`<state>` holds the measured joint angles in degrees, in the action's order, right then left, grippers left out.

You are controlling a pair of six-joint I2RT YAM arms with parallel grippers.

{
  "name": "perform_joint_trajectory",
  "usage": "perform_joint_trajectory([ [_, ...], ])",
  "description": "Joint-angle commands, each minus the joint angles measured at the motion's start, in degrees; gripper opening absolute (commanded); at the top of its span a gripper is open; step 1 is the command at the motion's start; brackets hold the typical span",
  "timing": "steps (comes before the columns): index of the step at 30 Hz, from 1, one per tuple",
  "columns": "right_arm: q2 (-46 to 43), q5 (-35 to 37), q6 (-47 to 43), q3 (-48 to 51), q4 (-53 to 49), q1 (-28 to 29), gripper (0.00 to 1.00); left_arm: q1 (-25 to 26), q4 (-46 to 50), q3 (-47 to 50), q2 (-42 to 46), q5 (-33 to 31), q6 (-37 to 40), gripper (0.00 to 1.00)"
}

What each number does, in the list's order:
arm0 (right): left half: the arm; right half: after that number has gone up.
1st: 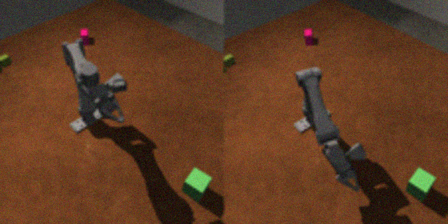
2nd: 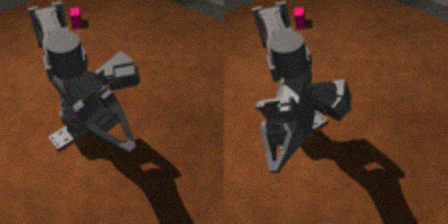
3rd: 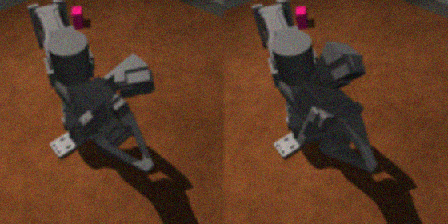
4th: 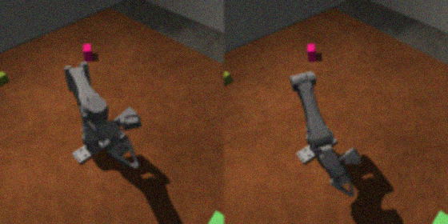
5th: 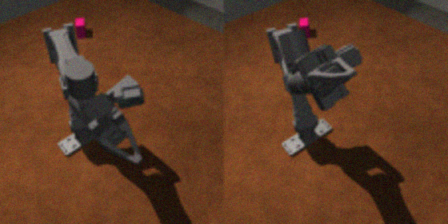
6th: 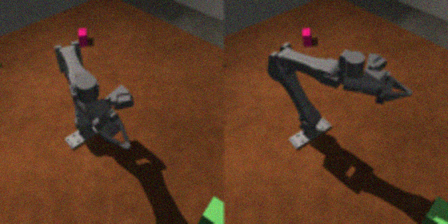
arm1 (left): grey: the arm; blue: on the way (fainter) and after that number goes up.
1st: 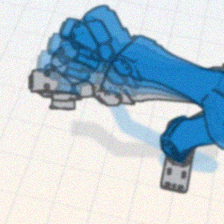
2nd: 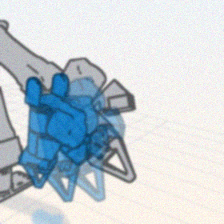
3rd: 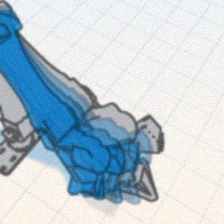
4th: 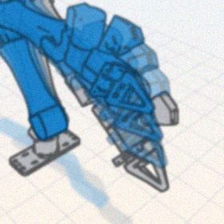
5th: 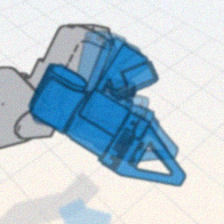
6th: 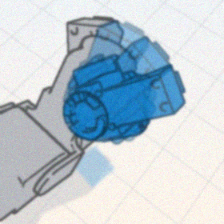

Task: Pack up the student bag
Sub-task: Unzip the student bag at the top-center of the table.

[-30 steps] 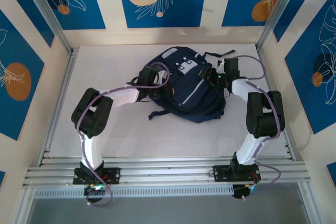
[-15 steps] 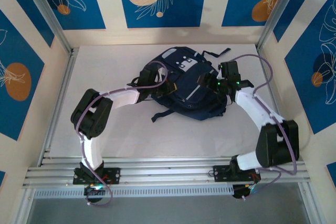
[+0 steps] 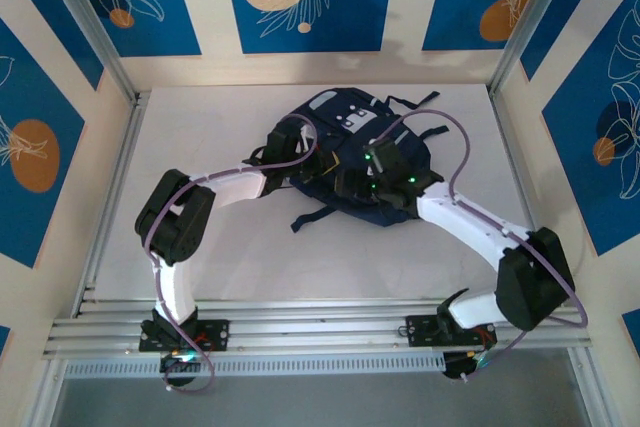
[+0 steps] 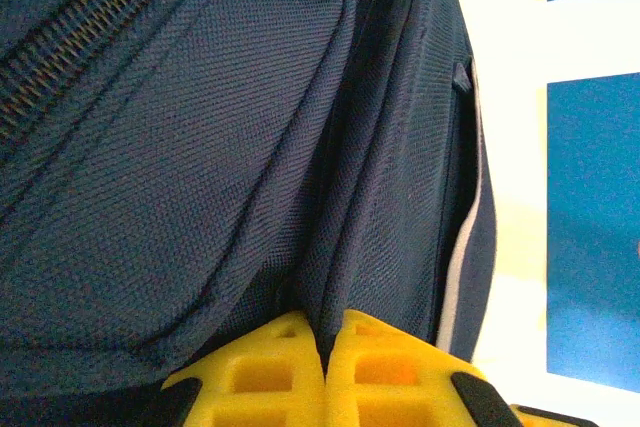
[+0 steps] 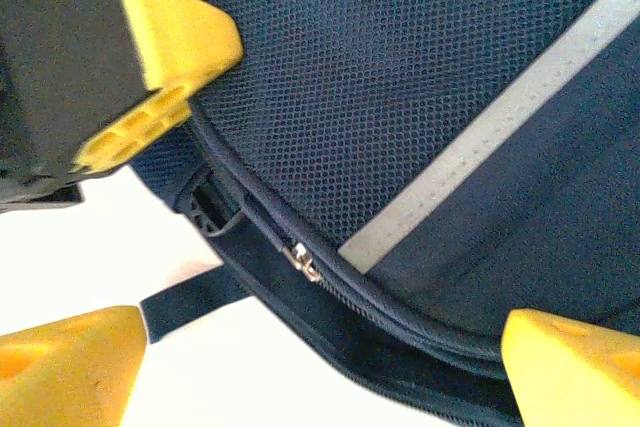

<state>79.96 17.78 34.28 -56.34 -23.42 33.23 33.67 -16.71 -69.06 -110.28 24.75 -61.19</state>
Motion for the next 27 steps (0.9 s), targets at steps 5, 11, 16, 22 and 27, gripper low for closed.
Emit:
perform_joint_trajectory([
  [5,8.6,15.6,-2.2,-3.5,3.6,2.6,0.92,-0.1,-9.3,0.0,2.8,0.6,-2.3,0.00],
  [11,16.9,26.6,7.9,-9.8,-2.8,4.2,0.94,-0.1,-10.1,0.9,4.2,0.9,-2.7,0.00],
  [16,19.3,28.0,10.8,-11.4,-4.4,4.2,0.92,-0.4,-9.8,1.7,5.5,0.9,-2.1,0.00],
  [22,16.0,28.3,10.5,-8.4,-9.0,3.8,0.86,-2.1,-10.0,2.2,5.0,0.2,-1.8,0.00],
  [27,8.7,24.9,9.2,-3.1,-10.2,3.1,0.84,-3.0,-7.9,1.0,4.6,0.0,0.1,0.00],
])
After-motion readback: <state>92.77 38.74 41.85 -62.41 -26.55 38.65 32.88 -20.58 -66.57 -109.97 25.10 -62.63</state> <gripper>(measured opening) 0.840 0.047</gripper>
